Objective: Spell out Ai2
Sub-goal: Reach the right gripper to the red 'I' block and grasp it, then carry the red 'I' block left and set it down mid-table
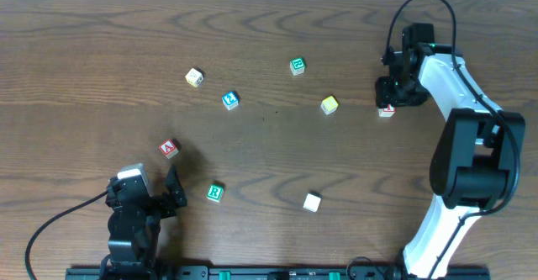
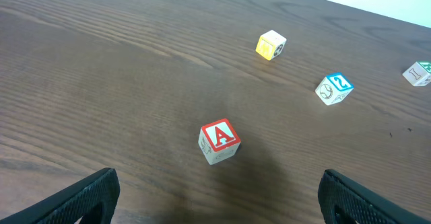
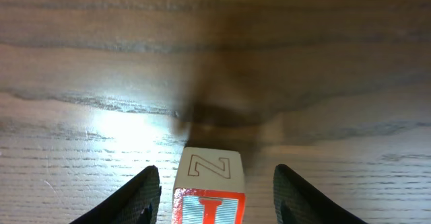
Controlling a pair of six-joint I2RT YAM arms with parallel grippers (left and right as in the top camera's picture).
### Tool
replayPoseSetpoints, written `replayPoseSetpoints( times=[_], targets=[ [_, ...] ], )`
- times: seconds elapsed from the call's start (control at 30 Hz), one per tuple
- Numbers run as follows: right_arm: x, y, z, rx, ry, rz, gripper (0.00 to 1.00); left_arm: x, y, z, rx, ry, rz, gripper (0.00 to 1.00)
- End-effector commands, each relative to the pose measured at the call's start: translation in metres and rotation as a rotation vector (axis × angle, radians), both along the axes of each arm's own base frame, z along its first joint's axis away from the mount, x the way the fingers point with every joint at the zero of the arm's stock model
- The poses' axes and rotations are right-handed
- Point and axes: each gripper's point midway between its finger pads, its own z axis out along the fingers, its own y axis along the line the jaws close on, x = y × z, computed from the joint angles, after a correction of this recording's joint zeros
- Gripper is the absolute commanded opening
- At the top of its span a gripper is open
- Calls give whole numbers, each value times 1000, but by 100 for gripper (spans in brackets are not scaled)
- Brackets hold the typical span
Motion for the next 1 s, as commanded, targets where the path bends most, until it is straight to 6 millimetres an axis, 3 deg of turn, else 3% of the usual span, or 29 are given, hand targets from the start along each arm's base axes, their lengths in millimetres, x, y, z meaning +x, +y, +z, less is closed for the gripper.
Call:
replayPoseSetpoints(
  times=[0.0,0.7,0.83,0.97],
  targets=[
    [-10,5,-10,25,33,5,54,0,2,-7,20,14,-1,95],
    [-11,7,-14,30,34,6,28,0,2,-7,20,14,-1,95],
    [-10,21,-13,87,28,10,25,0,2,-7,20,14,-1,95],
    [1,38,-5,102,-1,-21,12,0,2,-7,20,14,-1,95]
  ],
)
